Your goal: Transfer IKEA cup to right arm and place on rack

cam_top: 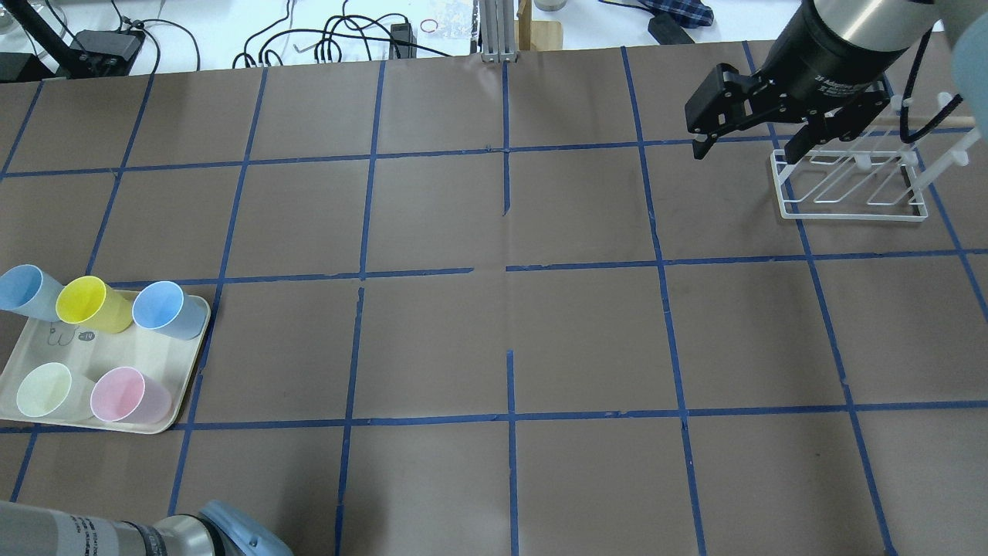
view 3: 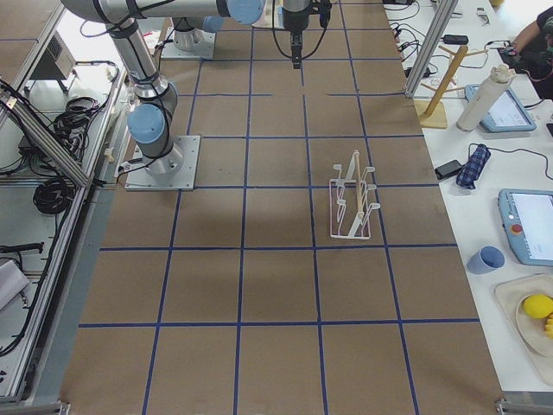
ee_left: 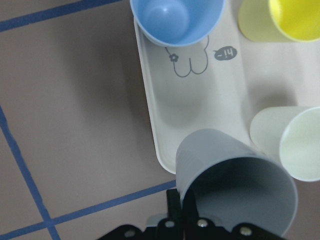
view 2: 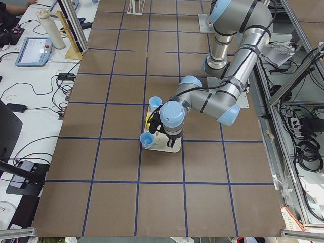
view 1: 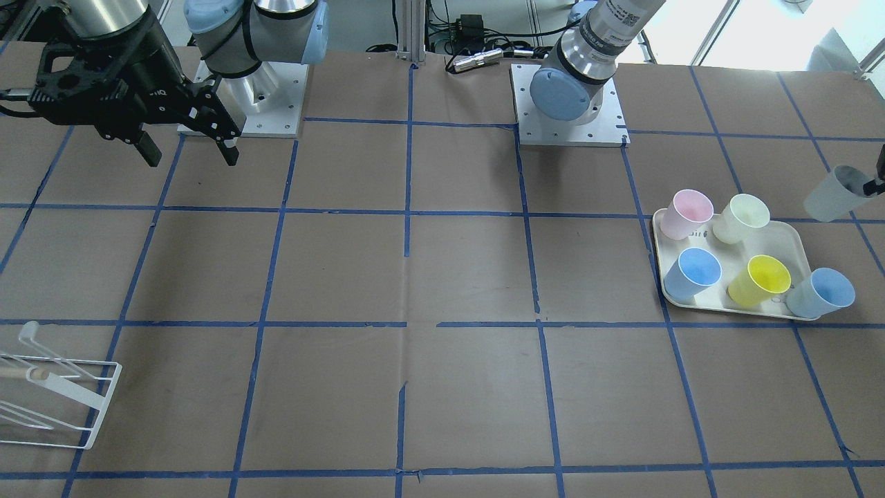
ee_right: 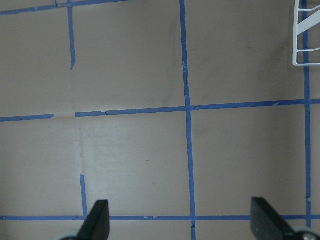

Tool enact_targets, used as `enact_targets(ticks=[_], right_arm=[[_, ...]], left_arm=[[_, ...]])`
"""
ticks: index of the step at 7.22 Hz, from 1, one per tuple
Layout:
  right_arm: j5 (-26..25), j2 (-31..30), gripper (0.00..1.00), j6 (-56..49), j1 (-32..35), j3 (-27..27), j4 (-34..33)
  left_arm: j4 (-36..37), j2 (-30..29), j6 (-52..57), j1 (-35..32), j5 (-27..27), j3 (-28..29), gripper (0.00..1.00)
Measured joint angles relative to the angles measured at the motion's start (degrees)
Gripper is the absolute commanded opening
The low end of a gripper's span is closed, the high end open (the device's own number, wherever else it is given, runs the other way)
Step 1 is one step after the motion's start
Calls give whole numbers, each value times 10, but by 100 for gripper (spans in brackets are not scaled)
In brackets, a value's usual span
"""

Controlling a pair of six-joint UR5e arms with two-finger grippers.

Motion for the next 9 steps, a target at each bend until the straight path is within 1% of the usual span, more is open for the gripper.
enact_targets(ticks=[2,3,4,5,6,7,8,9], right_arm=[[63,-2,100,0,-36,-1,12],[107,-3,100,-2,-60,-1,30],[155,-3,100,-8,-85,-1,56],[202,-3,100,-18,-110,0,82],[251,-3,100,-33,-136,1,113],[296,-3,100,-48,-160,2,144],[339,-3,100,-59,-181,3,178],[383,-3,100,-66,-194,5,218]], left_arm=[[-156,7,3,-65,-9,84,0],[-231,10,2,-110,-34,104,0],[-297,11,0,-159,-77,111,0],[-351,12,-6,-208,-135,108,0],[-398,16,-12,-255,-210,95,0],[-443,21,-16,-293,-302,74,0],[-473,26,-17,-326,-398,43,0],[-485,32,-15,-358,-485,4,0]])
